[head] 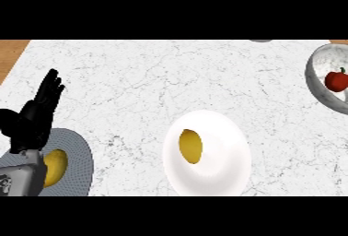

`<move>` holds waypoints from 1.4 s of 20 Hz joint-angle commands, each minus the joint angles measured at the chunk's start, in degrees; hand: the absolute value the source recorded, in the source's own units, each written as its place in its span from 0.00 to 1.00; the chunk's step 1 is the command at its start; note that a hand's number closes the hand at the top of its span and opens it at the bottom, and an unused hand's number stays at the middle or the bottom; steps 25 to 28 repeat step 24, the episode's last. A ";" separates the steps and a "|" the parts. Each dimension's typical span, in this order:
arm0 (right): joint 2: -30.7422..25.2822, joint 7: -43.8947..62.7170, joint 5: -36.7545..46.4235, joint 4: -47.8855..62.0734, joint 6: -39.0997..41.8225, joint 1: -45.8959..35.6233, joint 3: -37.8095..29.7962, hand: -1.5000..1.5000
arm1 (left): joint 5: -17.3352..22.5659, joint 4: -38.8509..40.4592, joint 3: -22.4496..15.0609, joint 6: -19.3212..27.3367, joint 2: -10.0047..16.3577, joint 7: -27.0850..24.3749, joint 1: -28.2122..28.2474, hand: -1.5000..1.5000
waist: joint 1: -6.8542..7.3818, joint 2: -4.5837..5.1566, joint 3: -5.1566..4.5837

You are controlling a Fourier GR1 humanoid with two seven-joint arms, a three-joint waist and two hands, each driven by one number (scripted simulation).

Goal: Pick the bell pepper from the plate and place it in the bowl

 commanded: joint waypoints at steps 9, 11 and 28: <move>-9.13 -12.64 -19.53 -0.72 13.40 13.87 -17.51 0.00 | 0.98 -1.98 1.26 -1.92 1.31 0.74 1.89 0.50 | -1.24 -0.60 -0.23; -9.27 -15.41 -21.06 -0.73 14.73 18.27 -18.49 0.00 | 1.12 -4.06 1.83 -1.09 0.41 0.52 4.86 0.50 | -1.03 -0.58 -0.23; -13.44 -19.74 -34.09 -2.79 34.71 31.61 -23.86 0.00 | 1.02 -2.34 3.40 -2.20 1.46 3.02 0.05 0.50 | -0.97 -0.58 -0.26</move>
